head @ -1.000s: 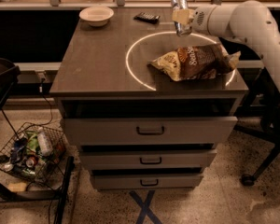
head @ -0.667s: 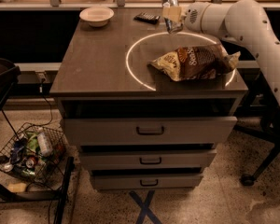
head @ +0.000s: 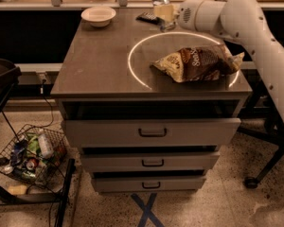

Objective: Place redbull can upright

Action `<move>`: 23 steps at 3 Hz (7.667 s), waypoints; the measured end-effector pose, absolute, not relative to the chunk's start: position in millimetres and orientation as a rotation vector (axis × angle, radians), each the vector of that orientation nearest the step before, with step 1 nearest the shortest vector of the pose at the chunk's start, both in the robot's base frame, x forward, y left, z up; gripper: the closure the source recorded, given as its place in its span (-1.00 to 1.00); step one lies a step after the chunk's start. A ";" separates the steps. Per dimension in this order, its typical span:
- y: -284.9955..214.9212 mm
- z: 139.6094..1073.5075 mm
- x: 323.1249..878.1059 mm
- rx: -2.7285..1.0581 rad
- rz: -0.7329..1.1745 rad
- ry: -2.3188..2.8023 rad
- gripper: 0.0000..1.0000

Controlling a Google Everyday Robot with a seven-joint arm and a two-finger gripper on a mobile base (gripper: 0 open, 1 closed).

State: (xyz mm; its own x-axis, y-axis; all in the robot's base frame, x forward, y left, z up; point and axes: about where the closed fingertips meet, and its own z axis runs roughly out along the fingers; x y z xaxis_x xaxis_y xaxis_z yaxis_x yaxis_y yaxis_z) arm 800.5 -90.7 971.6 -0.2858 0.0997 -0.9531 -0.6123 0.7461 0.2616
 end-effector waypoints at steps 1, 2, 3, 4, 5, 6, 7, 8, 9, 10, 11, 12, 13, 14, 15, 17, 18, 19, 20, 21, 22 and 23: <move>-62.9 979.5 790.9 -0.500 0.739 1.711 1.00; -39.6 987.6 775.5 -0.571 0.718 1.685 1.00; -19.0 990.1 760.9 -0.615 0.707 1.654 1.00; -3.6 988.7 749.5 -0.625 0.724 1.597 1.00; 9.6 991.1 740.2 -0.639 0.749 1.526 1.00; 25.1 998.2 728.7 -0.680 0.746 1.457 1.00; 25.2 998.2 728.7 -0.681 0.746 1.457 1.00; 30.9 994.1 720.9 -0.652 0.745 1.474 1.00; 38.7 997.0 694.1 -0.599 0.767 1.493 1.00; 39.7 997.4 664.0 -0.528 0.781 1.488 1.00; 41.7 987.4 643.6 -0.465 0.803 1.443 1.00; 49.5 977.6 633.8 -0.428 0.830 1.355 1.00; 60.0 968.7 628.7 -0.442 0.814 1.273 1.00; 60.6 967.2 628.3 -0.437 0.814 1.274 1.00; 64.7 951.2 625.1 -0.385 0.810 1.278 1.00; 77.0 939.4 616.8 -0.384 0.772 1.240 1.00; 83.5 925.4 614.5 -0.385 0.773 1.225 1.00; 84.2 911.7 612.3 -0.385 0.768 1.232 1.00; 82.8 898.2 610.5 -0.379 0.750 1.234 1.00; 83.0 894.4 619.2 -0.374 0.745 1.198 1.00; 88.5 893.1 629.4 -0.368 0.759 1.149 1.00; 90.3 891.4 633.1 -0.376 0.762 1.130 1.00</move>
Offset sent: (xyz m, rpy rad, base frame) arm -0.0469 0.0789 0.0220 -0.1307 -0.1190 0.1460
